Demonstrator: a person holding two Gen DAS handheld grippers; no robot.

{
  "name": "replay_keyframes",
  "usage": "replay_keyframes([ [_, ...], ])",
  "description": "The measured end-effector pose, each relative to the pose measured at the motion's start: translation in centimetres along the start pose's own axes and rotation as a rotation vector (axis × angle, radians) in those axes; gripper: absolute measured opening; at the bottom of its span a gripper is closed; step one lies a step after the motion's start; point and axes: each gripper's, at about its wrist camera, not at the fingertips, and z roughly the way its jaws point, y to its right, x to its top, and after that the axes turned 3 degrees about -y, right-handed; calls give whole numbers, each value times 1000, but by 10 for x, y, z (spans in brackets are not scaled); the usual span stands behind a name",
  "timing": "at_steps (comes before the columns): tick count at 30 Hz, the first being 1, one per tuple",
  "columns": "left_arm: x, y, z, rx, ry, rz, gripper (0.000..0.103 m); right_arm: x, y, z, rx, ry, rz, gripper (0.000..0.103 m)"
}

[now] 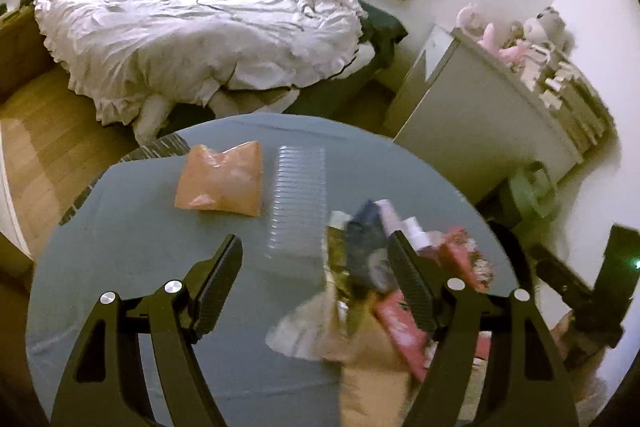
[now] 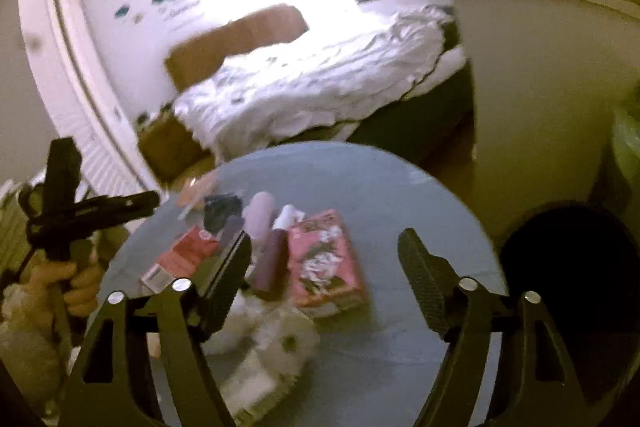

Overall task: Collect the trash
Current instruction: 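Grasp the clear plastic tray with the left tool while the right tool grasps the red milk carton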

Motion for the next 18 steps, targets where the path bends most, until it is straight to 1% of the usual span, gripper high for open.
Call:
replay_keyframes([
  [2,2,-6,7,1,-13,14,75,8,-9,16,-30,-65,-33,76],
  [6,11,-4,32,33,-60,49,75,11,-18,50,-96,-193,-86,76],
  [10,12,-9,44,59,-82,38,74,4,-20,71,-161,-268,-98,76],
  [11,12,-10,48,58,-90,30,73,0,-18,75,-164,-276,-96,74],
  [12,12,-11,51,64,-98,25,72,-1,-18,78,-163,-285,-92,66],
  [13,12,-11,53,70,-103,24,61,-3,-18,81,-158,-297,-88,59],
  [14,12,-12,57,72,-114,22,46,-4,-18,84,-162,-305,-86,56],
  [15,11,-14,61,74,-131,17,40,-5,-17,85,-165,-307,-85,55],
  [16,10,-15,61,79,-131,16,35,-5,-17,83,-162,-303,-83,55],
  [18,9,-16,58,77,-124,16,34,-5,-16,80,-147,-294,-73,54],
])
